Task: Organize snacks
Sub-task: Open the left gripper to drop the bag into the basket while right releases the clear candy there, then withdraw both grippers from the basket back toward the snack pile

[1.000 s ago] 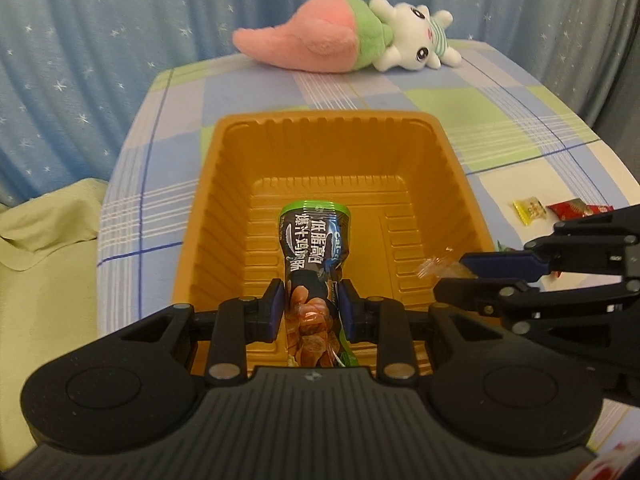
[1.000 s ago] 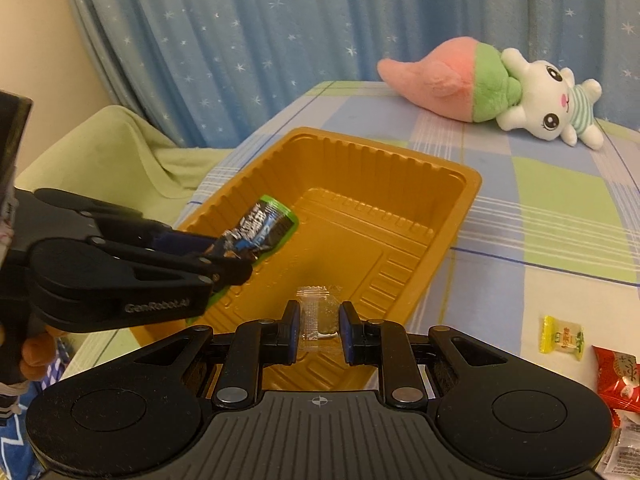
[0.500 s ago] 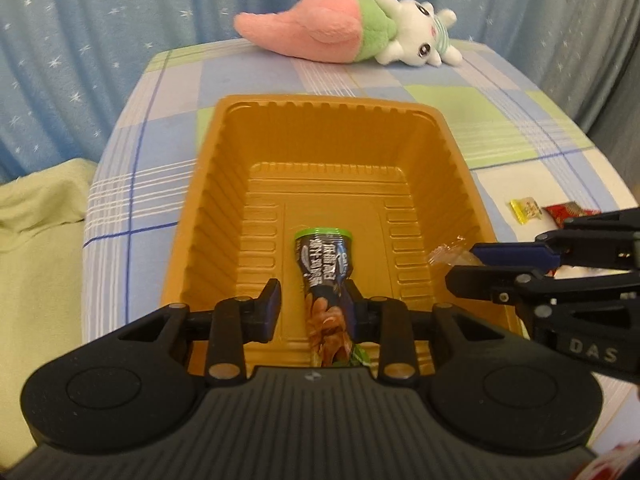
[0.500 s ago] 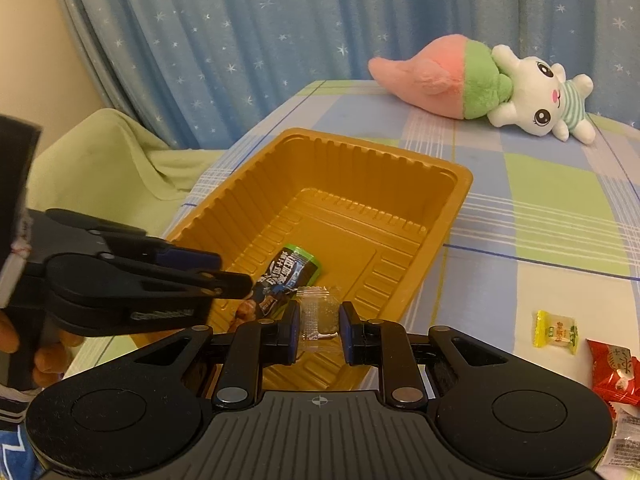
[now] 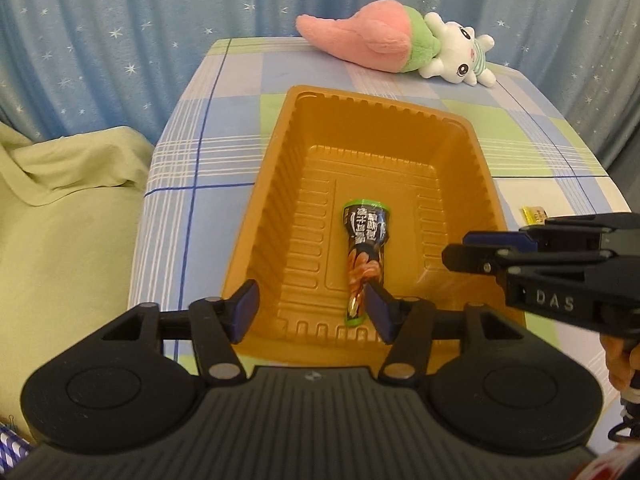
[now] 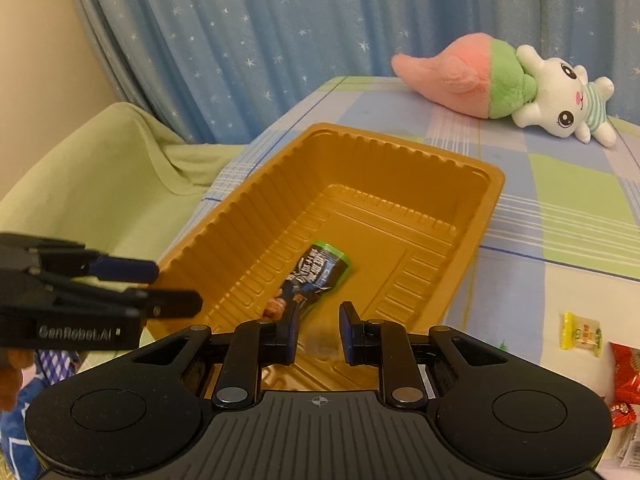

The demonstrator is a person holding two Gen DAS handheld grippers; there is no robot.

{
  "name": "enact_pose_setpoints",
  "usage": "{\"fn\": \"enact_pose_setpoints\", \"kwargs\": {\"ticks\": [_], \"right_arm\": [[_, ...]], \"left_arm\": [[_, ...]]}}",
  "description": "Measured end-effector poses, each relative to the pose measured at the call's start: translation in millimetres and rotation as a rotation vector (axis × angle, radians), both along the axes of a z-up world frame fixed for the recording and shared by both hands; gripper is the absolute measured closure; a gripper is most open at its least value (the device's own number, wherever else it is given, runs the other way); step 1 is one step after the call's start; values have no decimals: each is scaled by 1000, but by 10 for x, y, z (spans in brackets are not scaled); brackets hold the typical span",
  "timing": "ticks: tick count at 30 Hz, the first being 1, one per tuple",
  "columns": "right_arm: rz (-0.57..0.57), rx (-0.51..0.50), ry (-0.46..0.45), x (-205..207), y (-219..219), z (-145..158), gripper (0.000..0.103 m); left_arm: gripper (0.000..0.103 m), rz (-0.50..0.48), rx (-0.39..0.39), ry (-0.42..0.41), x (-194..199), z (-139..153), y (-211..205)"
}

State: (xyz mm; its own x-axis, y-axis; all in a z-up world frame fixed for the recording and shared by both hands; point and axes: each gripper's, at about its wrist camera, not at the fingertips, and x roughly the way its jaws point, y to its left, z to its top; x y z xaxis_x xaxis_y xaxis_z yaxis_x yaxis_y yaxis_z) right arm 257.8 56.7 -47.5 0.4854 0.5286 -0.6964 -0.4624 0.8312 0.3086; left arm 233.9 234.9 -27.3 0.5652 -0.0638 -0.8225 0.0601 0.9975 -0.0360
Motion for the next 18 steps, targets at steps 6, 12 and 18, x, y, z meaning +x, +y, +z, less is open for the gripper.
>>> {"fn": "enact_pose_setpoints", "kwargs": {"ticks": [6, 12, 18], "right_arm": [[-4, 2, 5, -80, -38, 19, 59], [-22, 14, 19, -229, -141, 53, 52], [-36, 22, 12, -389, -253, 131, 49]], "left_arm": [[38, 11, 0, -12, -129, 37, -15], [37, 13, 1, -10, -206, 55, -46], [35, 17, -6, -13, -302, 91, -83]]}}
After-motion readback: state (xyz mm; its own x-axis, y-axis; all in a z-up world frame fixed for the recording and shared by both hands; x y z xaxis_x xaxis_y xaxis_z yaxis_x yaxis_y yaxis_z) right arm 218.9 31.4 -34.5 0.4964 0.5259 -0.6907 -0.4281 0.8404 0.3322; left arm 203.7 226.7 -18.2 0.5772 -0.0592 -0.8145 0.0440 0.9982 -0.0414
